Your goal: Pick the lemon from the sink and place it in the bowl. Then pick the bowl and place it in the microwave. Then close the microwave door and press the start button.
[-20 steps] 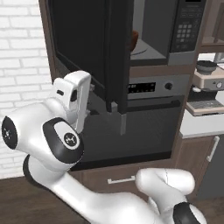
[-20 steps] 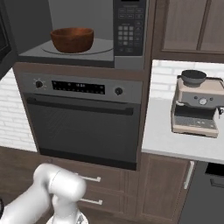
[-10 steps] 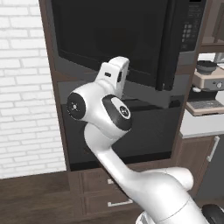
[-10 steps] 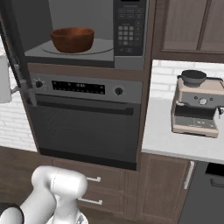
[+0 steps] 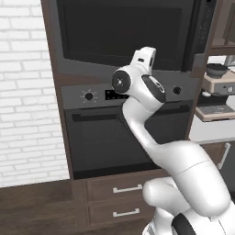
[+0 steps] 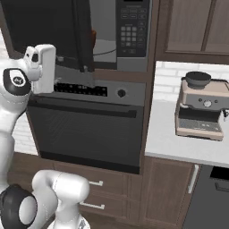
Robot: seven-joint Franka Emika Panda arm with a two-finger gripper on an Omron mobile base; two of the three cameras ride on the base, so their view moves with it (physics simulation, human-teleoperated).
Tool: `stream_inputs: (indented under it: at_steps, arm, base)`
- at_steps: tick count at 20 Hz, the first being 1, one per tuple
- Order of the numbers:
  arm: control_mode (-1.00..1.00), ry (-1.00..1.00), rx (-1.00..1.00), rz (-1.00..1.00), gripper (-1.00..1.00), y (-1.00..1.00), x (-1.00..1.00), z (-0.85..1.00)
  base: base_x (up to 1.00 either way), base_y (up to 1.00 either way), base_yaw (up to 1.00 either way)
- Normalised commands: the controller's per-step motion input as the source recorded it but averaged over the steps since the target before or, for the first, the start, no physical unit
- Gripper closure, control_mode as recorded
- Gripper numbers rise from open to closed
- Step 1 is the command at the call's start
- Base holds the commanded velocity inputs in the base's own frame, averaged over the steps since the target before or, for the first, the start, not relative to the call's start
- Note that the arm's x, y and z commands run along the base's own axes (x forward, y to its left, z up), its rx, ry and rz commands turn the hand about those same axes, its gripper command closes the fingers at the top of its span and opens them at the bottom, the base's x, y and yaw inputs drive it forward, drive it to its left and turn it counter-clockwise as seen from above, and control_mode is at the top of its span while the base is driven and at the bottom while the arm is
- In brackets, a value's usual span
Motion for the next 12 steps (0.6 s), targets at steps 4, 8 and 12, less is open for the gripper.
stream_inputs:
  at_steps: [4, 8, 12]
  arm:
    - [-1.00, 0.14, 0.09, 0.00, -1.00, -0.42, 1.00, 0.01]
    - [-1.00, 0.15, 0.13, 0.01, -1.00, -0.39, 1.00, 0.09]
    - [-1.00, 0.12, 0.13, 0.06, -1.00, -0.30, 1.00, 0.24]
  base:
    - [0.00, 0.00, 0.00]
    - [0.00, 0.00, 0.00]
    - [0.00, 0.00, 0.00]
